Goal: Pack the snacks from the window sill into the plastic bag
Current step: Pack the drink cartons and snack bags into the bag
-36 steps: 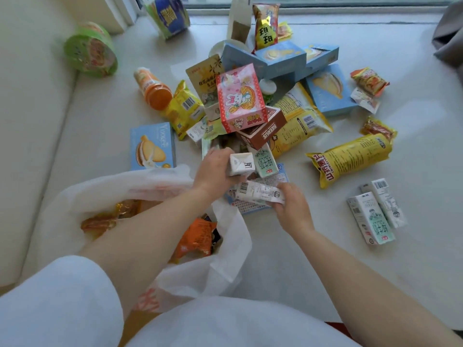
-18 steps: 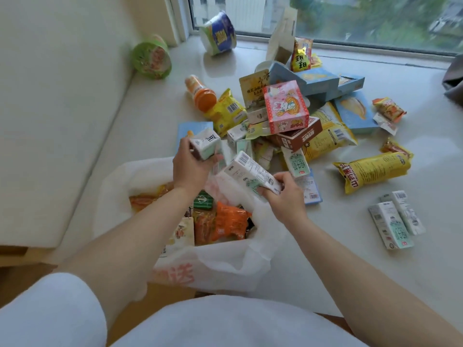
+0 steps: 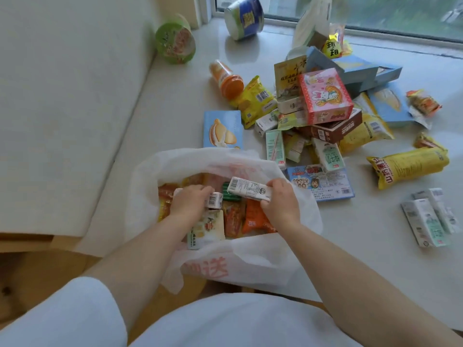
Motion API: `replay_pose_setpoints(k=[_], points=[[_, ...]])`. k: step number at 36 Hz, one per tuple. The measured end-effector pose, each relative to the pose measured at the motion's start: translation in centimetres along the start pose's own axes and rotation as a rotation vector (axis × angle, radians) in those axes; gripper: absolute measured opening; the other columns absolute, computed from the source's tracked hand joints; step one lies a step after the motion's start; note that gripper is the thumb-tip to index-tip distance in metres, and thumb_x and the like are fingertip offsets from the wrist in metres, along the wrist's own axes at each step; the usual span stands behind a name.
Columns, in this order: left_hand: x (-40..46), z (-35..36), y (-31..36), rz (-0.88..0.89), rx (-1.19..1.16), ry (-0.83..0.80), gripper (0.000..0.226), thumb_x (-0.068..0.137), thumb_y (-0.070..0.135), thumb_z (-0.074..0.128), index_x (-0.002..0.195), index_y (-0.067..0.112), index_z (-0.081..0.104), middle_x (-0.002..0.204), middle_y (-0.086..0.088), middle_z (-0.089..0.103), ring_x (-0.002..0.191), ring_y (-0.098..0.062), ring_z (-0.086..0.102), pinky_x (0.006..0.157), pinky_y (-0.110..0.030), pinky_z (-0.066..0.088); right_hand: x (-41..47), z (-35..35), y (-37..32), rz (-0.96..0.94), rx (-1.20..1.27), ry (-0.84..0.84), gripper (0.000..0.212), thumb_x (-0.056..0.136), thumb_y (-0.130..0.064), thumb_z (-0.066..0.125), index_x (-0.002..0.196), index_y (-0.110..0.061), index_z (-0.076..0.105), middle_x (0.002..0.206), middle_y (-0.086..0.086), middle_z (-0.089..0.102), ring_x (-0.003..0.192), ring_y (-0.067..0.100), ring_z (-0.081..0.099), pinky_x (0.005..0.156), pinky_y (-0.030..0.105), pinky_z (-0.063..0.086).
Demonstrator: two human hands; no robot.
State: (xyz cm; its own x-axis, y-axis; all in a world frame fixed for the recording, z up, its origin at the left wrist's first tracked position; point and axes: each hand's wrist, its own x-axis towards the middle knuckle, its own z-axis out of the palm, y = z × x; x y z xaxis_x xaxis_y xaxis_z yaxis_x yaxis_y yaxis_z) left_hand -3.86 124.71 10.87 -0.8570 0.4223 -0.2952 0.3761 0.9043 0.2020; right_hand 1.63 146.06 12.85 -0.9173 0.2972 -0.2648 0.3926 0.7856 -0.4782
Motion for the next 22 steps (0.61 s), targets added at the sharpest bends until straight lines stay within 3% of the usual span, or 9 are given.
replay_pose_setpoints(k=[3, 8, 11, 14, 19, 22], points=[[0.4, 0.9, -0.2, -0.044, 0.034, -0.170, 0.048, 0.087, 0.023, 0.061, 0.133, 0.025, 0.047, 0.124, -0.003, 0.057, 0.113, -0.025, 0.051, 0.086, -0.036, 0.043, 0.0, 0.8, -0.7, 0.010, -0.032, 0.045, 0.037, 0.081, -0.009, 0.059, 0.117, -0.010, 0.050, 0.118, 0.007, 0.048, 0.113, 0.022, 0.041, 0.087, 0.032, 0.042], [0.3, 1.2, -0.5, 0.021, 0.046, -0.159, 0.056, 0.092, 0.051, 0.048, 0.140, 0.021, 0.042, 0.131, -0.003, 0.052, 0.120, -0.025, 0.046, 0.097, -0.035, 0.036, -0.5, 1.5, -0.1, -0.177, -0.245, -0.001, 0.030, 0.082, -0.016, 0.060, 0.110, -0.007, 0.053, 0.109, 0.009, 0.051, 0.102, 0.026, 0.046, 0.084, 0.034, 0.044], [0.3, 1.4, -1.2, 0.049, 0.017, -0.104, 0.047, 0.098, 0.048, 0.035, 0.136, 0.023, 0.046, 0.130, -0.001, 0.053, 0.117, -0.022, 0.048, 0.095, -0.035, 0.038, -0.9, 1.7, 1.0, -0.365, -0.406, 0.025, 0.026, 0.078, -0.026, 0.067, 0.096, -0.008, 0.064, 0.094, 0.011, 0.061, 0.083, 0.028, 0.054, 0.072, 0.037, 0.051], [0.9, 1.0, -1.0, 0.099, -0.030, 0.050, 0.034, 0.099, 0.038, 0.039, 0.120, 0.021, 0.059, 0.117, 0.001, 0.060, 0.106, -0.020, 0.055, 0.082, -0.033, 0.046, -0.9, 1.6, 1.2, -0.473, -0.413, 0.031, 0.012, 0.081, -0.023, 0.066, 0.085, -0.012, 0.069, 0.085, 0.007, 0.065, 0.075, 0.025, 0.056, 0.063, 0.034, 0.048], [4.2, -1.7, 1.5, 0.244, -0.073, 0.256, 0.024, 0.091, 0.027, 0.051, 0.091, 0.013, 0.069, 0.086, -0.004, 0.066, 0.070, -0.028, 0.064, 0.052, -0.029, 0.045, 0.6, -0.7, 1.3, -0.304, -0.101, 0.205, 0.003, 0.080, -0.009, 0.066, 0.078, -0.009, 0.066, 0.076, 0.005, 0.063, 0.074, 0.027, 0.055, 0.059, 0.034, 0.046], [7.0, -3.9, 4.6, 0.263, -0.114, 0.227, 0.022, 0.092, 0.021, 0.052, 0.109, 0.014, 0.065, 0.103, -0.003, 0.065, 0.084, -0.029, 0.064, 0.063, -0.036, 0.049, 2.7, -3.0, 2.7, -0.059, -0.011, 0.208, 0.012, 0.089, -0.014, 0.055, 0.093, -0.008, 0.065, 0.092, 0.006, 0.062, 0.091, 0.024, 0.052, 0.071, 0.032, 0.041]])
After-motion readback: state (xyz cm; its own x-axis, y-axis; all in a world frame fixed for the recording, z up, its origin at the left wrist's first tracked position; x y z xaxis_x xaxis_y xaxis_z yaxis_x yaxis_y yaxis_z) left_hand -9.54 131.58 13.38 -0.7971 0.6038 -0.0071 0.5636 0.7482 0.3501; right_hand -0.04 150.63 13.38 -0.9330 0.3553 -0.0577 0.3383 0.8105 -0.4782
